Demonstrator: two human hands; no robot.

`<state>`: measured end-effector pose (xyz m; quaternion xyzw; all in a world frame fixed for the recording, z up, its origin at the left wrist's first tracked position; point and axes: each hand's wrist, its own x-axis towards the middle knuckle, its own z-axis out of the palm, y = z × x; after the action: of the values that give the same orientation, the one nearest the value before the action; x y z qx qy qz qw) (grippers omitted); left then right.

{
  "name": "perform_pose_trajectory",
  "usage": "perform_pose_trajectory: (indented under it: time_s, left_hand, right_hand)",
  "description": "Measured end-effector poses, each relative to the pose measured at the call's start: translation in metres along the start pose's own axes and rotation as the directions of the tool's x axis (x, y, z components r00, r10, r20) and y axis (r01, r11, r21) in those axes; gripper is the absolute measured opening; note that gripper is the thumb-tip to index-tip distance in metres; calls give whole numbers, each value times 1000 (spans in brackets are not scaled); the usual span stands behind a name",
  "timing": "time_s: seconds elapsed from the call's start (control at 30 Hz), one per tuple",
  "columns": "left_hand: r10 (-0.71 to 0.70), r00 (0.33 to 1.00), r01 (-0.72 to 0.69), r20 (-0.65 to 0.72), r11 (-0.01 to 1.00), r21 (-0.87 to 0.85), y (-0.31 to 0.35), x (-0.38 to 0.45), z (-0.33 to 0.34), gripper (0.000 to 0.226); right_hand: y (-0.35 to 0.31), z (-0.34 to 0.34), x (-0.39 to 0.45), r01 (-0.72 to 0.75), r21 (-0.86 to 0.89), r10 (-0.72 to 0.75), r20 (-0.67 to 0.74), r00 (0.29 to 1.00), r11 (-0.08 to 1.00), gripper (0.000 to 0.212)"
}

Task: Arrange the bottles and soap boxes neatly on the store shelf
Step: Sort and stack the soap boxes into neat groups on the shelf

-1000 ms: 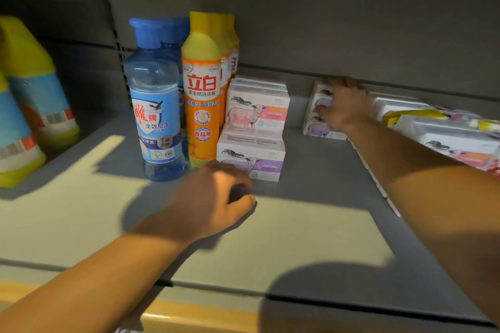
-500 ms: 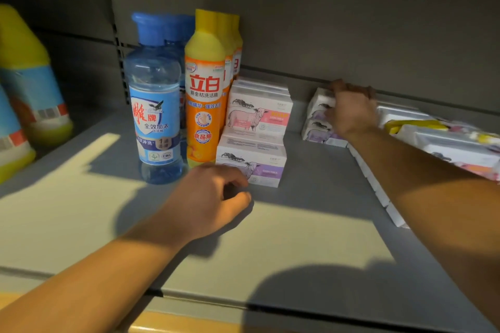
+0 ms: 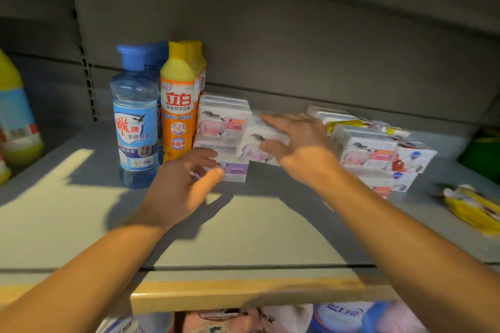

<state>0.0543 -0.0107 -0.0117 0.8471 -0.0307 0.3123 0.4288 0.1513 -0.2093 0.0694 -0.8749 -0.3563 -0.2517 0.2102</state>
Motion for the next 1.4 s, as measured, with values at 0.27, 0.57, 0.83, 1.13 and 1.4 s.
perform_pose_trajectory:
  time_s: [0.27, 0.57, 0.83, 1.13, 1.4]
  left_hand:
    - [91, 972, -12, 215, 940, -341, 17, -8, -5, 35]
    - [-173, 936, 320, 307, 780, -538, -2, -2, -7, 25]
    - [-24, 834, 409, 551, 696, -590, -10, -1, -6, 80]
    - [-351, 849, 524, 395, 665, -532, -1, 0, -2, 52]
    - [-298, 851, 483, 432, 767, -423, 0, -2, -3, 67]
  right_hand:
    - [-46, 11, -40, -139, 311, 77, 203, 976, 940, 52]
    - [-30, 48, -80, -391, 847, 399, 239, 885, 360, 36]
    - [-15, 53, -78, -467, 840, 441, 321, 838, 276, 26]
    - [-8, 54, -77, -446, 895, 351, 409, 842, 28, 48]
    - [-12, 53, -73, -567, 781, 463, 415, 783, 260, 54]
